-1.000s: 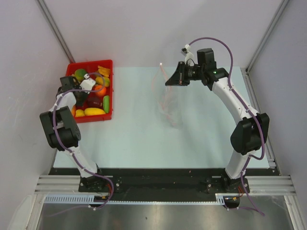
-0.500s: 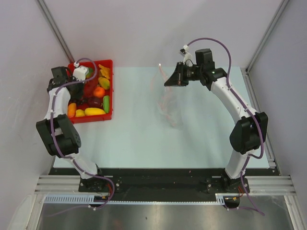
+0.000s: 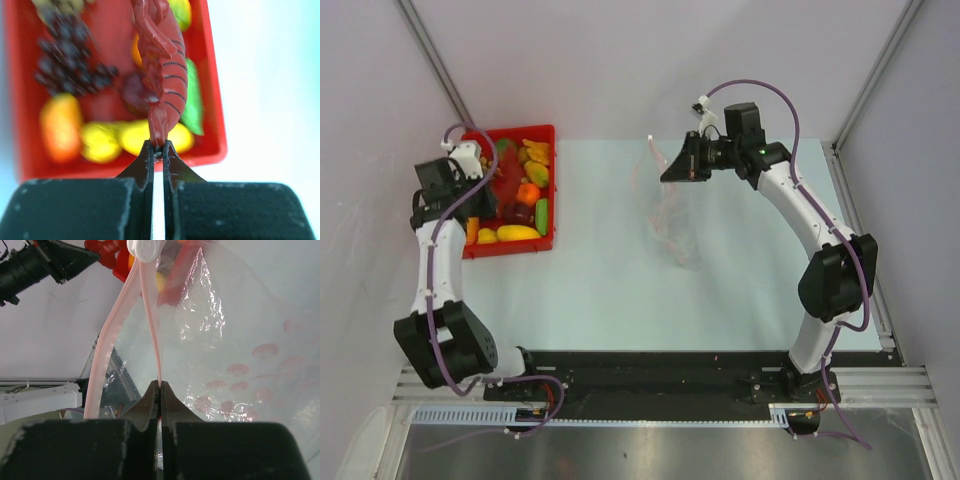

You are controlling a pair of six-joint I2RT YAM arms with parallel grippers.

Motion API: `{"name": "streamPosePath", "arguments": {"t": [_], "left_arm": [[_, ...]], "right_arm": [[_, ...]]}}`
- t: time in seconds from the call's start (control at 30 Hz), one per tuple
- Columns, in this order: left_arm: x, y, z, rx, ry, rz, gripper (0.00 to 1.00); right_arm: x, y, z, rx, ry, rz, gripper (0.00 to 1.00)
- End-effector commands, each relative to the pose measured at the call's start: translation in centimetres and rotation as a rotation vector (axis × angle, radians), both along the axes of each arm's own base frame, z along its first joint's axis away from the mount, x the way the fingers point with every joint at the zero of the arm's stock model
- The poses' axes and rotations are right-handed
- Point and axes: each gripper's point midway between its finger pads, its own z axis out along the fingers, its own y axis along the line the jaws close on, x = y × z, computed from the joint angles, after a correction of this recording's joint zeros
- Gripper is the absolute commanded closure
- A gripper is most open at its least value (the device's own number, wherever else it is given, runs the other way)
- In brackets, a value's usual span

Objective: Place the food in the zip-top bag and seal the zipper
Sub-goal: Pick up the fake lobster from the bin.

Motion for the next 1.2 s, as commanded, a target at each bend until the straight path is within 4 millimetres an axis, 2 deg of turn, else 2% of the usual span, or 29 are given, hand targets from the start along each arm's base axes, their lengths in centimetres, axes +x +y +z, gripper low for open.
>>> {"name": "streamPosePath", "arguments": {"t": [0.0,0.03,0.07,0.1,0.17,0.2,0.27,0.3,0.4,0.43,0.5,0.53,0.57,0.63,0.67,0.77,0.8,0.87,0.9,0.97,1.0,1.03,1.07,1.1,1.13,1.17], "left_arm": [[-1.4,-1.6,0.4,-0.254,-0.084,0.141,1.00],[-1.8,-1.5,-1.0,-0.352,-0.088,0.200,1.00],[-2.0,-1.3,-1.3,-0.403,-0.103,0.237,1.00],[-2.9,-1.3,-2.9,-0.450,-0.093,0.289,1.00],[-2.7,-0.6,-3.3,-0.516,-0.128,0.381,1.00],[-3.1,-1.1,-4.7,-0.550,-0.101,0.392,1.00],[-3.3,-2.6,-6.0,-0.632,-0.051,0.364,0.99],[-3.9,-3.5,-7.6,-0.659,0.004,0.362,0.97],[-5.1,-5.0,-9.1,-0.700,0.052,0.347,0.78],[-5.4,-5.1,-8.9,-0.698,0.049,0.345,0.58],[-6.6,-5.7,-9.5,-0.681,0.102,0.329,0.43],[-7.2,-5.8,-9.6,-0.668,0.121,0.324,0.32],[-7.7,-5.5,-9.2,-0.636,0.116,0.332,0.29],[-8.5,-4.9,-8.5,-0.563,0.110,0.330,0.13],[-8.5,-4.6,-6.9,-0.528,0.057,0.320,0.10],[-7.4,-4.1,-1.8,-0.441,-0.096,0.237,0.06],[-6.3,-3.7,1.2,-0.382,-0.177,0.205,0.04],[-4.9,-2.9,3.5,-0.288,-0.228,0.202,0.04],[-3.2,-2.0,5.0,-0.206,-0.242,0.219,0.04],[-1.2,-1.1,5.0,-0.145,-0.195,0.245,0.04],[0.9,-0.9,4.2,-0.127,-0.108,0.250,0.04],[1.8,0.0,3.7,-0.104,-0.063,0.289,0.04],[3.5,0.4,6.5,-0.095,-0.091,0.286,0.00],[3.7,0.7,4.3,-0.106,0.022,0.314,0.00],[5.4,1.4,1.0,-0.110,0.128,0.339,0.00],[6.6,1.5,1.9,-0.112,0.114,0.332,0.00]], "right_arm": [[0.0,0.3,2.1,0.017,-0.067,0.018,1.00],[0.0,0.3,2.0,0.017,-0.064,0.019,1.00],[-0.1,0.3,2.1,0.018,-0.066,0.023,1.00],[-0.2,0.3,2.1,0.019,-0.063,0.025,1.00],[-0.3,0.3,2.1,0.015,-0.062,0.029,1.00],[-0.3,0.2,2.2,0.014,-0.065,0.027,1.00],[-0.4,-0.1,2.3,0.010,-0.071,0.026,1.00],[-0.3,-0.3,2.2,0.005,-0.069,0.023,1.00],[-0.2,-0.7,2.3,0.001,-0.070,0.018,1.00],[-0.2,-0.7,2.3,0.000,-0.070,0.017,1.00],[0.0,-0.9,2.4,0.001,-0.071,0.014,1.00],[0.2,-0.9,2.3,0.001,-0.071,0.012,1.00],[0.3,-1.0,2.3,0.001,-0.068,0.012,1.00],[0.4,-0.9,2.4,0.004,-0.068,0.016,1.00],[0.5,-1.0,2.3,0.001,-0.067,0.014,1.00],[0.7,-1.1,2.2,-0.003,-0.074,0.012,1.00],[0.8,-1.2,2.1,-0.006,-0.076,0.009,1.00],[1.0,-1.2,2.1,-0.008,-0.081,0.008,1.00],[1.0,-1.2,2.1,-0.008,-0.083,0.009,1.00],[1.2,-1.1,1.8,-0.012,-0.077,0.010,1.00],[1.3,-1.1,1.8,-0.013,-0.078,0.010,1.00],[1.5,-1.1,1.7,-0.014,-0.078,0.010,1.00],[1.7,-1.2,1.5,-0.018,-0.074,0.006,1.00],[1.7,-1.1,1.4,-0.019,-0.074,0.007,1.00],[1.8,-1.1,1.3,-0.021,-0.073,0.006,1.00],[1.8,-1.1,1.3,-0.023,-0.074,0.005,1.00]]}}
